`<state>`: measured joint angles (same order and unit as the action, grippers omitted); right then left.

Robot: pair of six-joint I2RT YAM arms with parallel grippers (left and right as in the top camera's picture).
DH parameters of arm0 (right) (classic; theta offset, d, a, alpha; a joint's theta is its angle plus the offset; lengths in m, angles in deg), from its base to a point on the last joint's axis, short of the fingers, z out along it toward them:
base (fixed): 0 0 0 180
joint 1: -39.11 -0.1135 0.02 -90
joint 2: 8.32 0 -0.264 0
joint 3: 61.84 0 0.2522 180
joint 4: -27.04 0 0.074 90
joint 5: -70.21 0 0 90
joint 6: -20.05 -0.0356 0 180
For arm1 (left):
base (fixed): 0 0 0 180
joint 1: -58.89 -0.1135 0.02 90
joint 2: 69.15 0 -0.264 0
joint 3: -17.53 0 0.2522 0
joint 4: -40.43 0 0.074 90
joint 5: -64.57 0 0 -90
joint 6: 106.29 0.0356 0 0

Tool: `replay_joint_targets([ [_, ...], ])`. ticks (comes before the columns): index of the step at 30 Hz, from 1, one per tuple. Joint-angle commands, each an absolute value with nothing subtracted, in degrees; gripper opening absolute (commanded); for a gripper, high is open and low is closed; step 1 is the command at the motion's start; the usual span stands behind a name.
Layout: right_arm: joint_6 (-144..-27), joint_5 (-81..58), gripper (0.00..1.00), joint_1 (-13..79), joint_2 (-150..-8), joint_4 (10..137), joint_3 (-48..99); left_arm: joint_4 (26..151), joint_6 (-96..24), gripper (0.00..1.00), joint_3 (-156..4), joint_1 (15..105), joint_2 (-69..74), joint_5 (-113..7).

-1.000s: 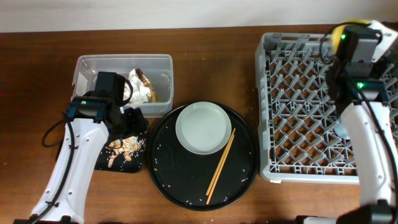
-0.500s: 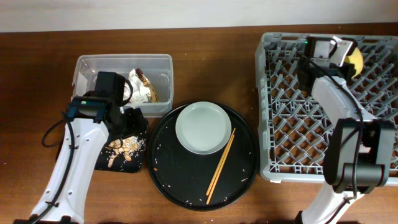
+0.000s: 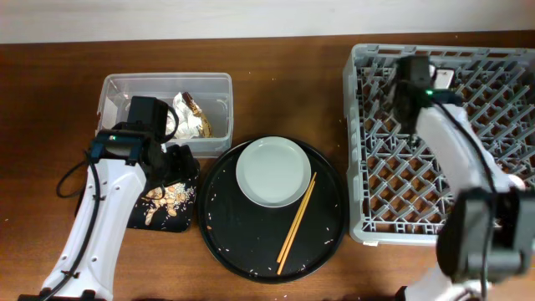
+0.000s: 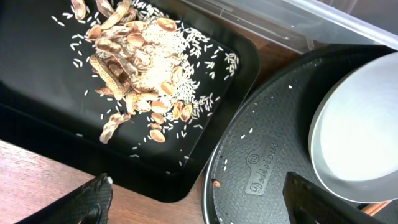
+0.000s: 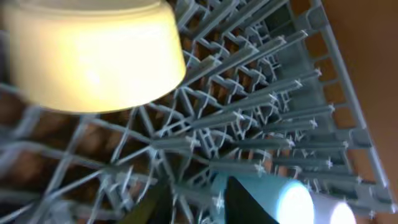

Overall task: Sort waste into correct bins and load items into the dishwasher rack
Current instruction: 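Place the yellow bowl in the back of the dish rack, then grasp the white plate with the right gripper and lift it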

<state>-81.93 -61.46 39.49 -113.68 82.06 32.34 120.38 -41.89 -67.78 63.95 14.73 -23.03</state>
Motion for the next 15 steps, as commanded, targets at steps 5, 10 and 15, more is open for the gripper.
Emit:
replay_joint_targets([
  [5,-82.2,-2.7,0.57,36.0,-100.0,92.2,34.5,120.3,-42.6,0.97,-68.1,63.7,13.9,-22.6],
  [10,-82.5,-6.1,0.59,24.4,-105.7,93.1,32.0,120.2,-42.6,0.99,-68.1,63.7,13.9,-22.6],
  [15,-84.8,-7.2,0.61,18.9,-117.3,93.3,32.0,120.2,-42.6,0.99,-68.1,63.7,13.9,-22.6],
])
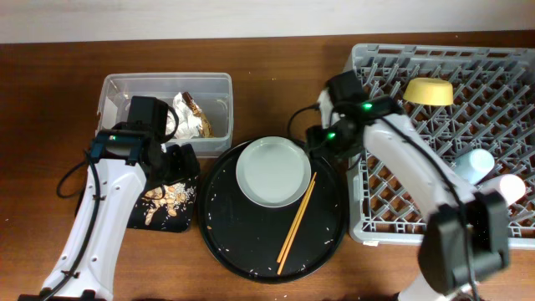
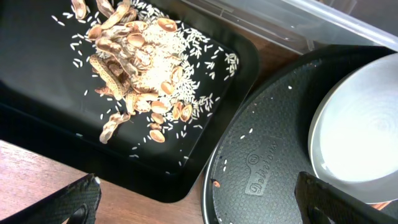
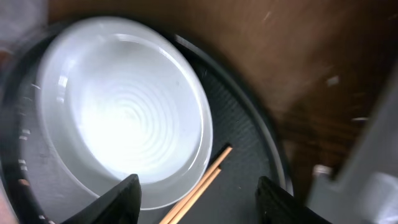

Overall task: Sort waste into correct bins and load items into the dishwasher rack
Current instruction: 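Grasp the white plate with the right gripper and lift it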

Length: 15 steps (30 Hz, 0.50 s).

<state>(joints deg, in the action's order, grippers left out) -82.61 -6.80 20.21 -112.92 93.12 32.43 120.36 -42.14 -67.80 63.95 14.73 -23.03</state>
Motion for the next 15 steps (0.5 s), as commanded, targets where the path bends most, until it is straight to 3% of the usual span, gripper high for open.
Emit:
replay_joint_targets([
  [1,-85.5,-7.3,0.61,18.7,-119.3,93.3,32.0,120.2,-42.6,0.99,-68.1,63.7,13.9,-22.6],
  [5,-85.5,-6.5,0.49,17.2,-125.2,93.0,32.0,120.2,-42.6,0.99,-68.1,63.7,13.9,-22.6],
  [6,-85.5,-6.5,0.38,16.9,-125.7,92.5,32.0,120.2,-42.6,0.99,-68.1,63.7,13.9,-22.6],
  [8,-85.5,-6.6,0.28,16.7,-125.7,91.7,32.0,120.3,-42.6,0.99,-68.1,63.7,13.9,-22.6],
  [10,-85.5,-6.6,0.06,17.2,-125.4,92.0,32.4,120.2,-42.6,0.99,-68.1,63.7,13.9,-22.6],
  [15,-85.2,-7.3,0.04,19.8,-120.3,96.1,36.7,120.3,-42.6,0.99,-68.1,63.7,13.9,-22.6],
])
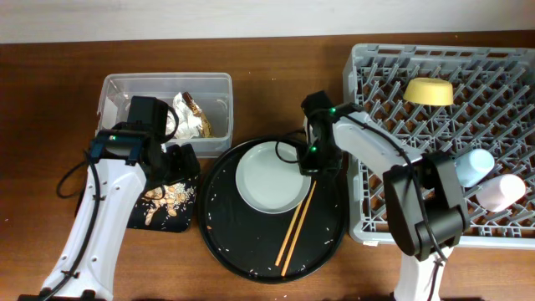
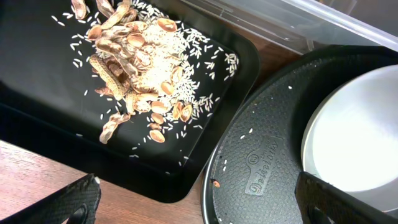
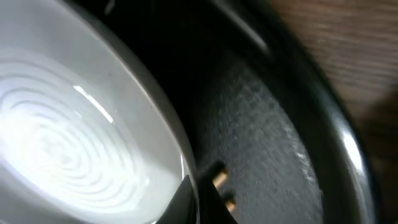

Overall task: Sort waste into correct bins and load items into the dishwasher rack
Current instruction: 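Grasp the white plate with the right gripper and lift it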

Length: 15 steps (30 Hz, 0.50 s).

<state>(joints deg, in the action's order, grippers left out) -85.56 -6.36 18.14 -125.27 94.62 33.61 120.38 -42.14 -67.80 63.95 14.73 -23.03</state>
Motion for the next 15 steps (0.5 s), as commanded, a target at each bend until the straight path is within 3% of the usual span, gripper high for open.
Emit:
replay_joint_targets([
  [1,-85.2,-8.5,0.04,20.7,-118.0,97.7,38.2,120.3,-42.6,0.99,-68.1,63.7,13.9,-22.6],
  [5,-83.6,-13.6,0.04,23.5,-110.3,101.1,41.3,120.3,-42.6,0.99,-68.1,63.7,13.9,-22.6],
  [8,-80.9,-42.8,0.04,28.5,-100.2,96.9,43.5,120.2,-42.6,0.99,-68.1,63.7,13.9,-22.6],
  [12,-80.9,-66.7,0.04,29.1,-98.7,89.4,43.5,119.5,-42.6,0.99,-68.1,63.7,13.9,-22.6],
  [15,-80.9,-75.9,0.04,29.1,-100.0,84.3,43.5,119.2,-42.6,0.99,-68.1,63.7,13.9,-22.6],
])
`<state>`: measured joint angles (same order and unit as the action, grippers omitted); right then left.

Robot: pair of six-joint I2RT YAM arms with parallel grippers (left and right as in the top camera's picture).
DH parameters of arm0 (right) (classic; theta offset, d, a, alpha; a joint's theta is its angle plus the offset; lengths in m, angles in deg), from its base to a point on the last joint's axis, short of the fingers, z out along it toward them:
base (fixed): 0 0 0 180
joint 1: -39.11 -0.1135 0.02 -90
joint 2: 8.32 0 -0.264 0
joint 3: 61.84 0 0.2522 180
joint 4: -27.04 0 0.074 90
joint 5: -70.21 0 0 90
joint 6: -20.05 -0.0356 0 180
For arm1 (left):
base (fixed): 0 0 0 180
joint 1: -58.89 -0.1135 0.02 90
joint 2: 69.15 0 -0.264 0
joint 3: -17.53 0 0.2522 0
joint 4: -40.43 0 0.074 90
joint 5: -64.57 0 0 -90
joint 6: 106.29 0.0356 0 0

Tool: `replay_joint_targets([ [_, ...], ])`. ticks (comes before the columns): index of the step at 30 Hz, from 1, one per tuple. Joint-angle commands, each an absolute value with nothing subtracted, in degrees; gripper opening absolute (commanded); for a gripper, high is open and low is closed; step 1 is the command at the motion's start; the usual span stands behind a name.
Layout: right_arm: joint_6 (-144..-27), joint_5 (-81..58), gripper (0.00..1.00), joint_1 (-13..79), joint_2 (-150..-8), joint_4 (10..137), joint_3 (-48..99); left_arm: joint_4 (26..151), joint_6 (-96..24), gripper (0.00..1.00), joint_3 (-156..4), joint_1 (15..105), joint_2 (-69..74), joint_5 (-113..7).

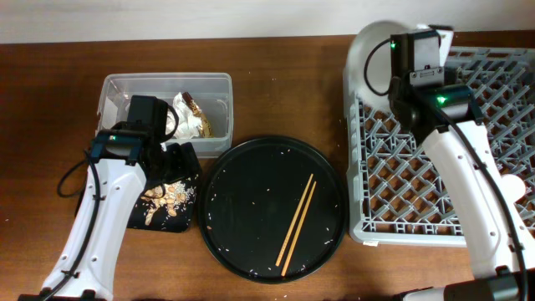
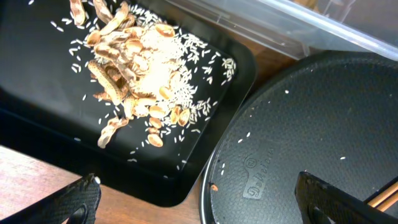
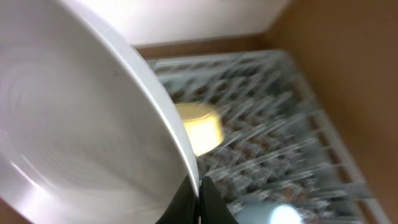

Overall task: Sort waste into correct bins and load items into the dishwasher rack
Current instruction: 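Grasp the white plate with the right gripper and lift it, then stand the white plate upright in the dish rack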

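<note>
My right gripper (image 3: 198, 198) is shut on the rim of the white plate (image 3: 81, 118), held on edge over the far left corner of the grey dishwasher rack (image 1: 368, 180). From overhead the plate (image 1: 373, 60) shows beside the right wrist. A yellow bowl (image 3: 200, 128) lies in the rack beyond it. The round black tray (image 1: 251, 209) holds a pair of chopsticks (image 1: 297, 222) and grains of rice. My left gripper (image 2: 199, 208) hangs open over the seam between the round tray (image 2: 311, 124) and the rectangular black tray of peanut shells and rice (image 2: 134, 81).
A clear plastic bin (image 1: 121, 94) with wrappers in it stands behind the rectangular tray (image 1: 167, 209). A pale cup (image 3: 283, 214) lies in the rack near the right gripper. The rack takes up the right side of the wooden table (image 1: 284, 75).
The right gripper, then low at the plate's edge on the round tray, now holds the plate over the rack's far left corner. Only chopsticks and rice are left on the tray.
The right gripper was over the rack beside the yellow bowl. Then it was above the round tray near the plate, then down at the plate's rim. Now it grips the plate above the rack. The left arm stayed over the trays, open.
</note>
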<state>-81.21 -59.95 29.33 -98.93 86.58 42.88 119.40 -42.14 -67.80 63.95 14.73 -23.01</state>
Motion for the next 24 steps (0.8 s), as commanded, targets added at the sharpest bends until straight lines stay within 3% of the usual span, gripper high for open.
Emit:
replay_joint_targets([
  [1,-80.7,-77.4,0.04,29.1,-100.8,83.1,43.5,119.2,-42.6,0.99,-68.1,63.7,13.9,-22.6],
  [12,-81.2,-78.2,0.04,30.8,-114.8,81.8,43.4,119.2,-42.6,0.99,-68.1,63.7,13.9,-22.6],
  [16,-81.4,-69.9,0.05,30.8,-116.0,83.7,43.4,119.2,-42.6,0.99,-68.1,63.7,13.9,-22.6],
  [20,-86.6,-66.7,0.21,30.8,-115.0,89.8,43.4,119.2,-42.6,0.99,-68.1,63.7,13.9,-22.6],
  [24,-89.1,-63.1,0.57,30.8,-108.7,94.3,43.5,119.2,-42.6,0.99,-68.1,63.7,13.9,-22.6],
])
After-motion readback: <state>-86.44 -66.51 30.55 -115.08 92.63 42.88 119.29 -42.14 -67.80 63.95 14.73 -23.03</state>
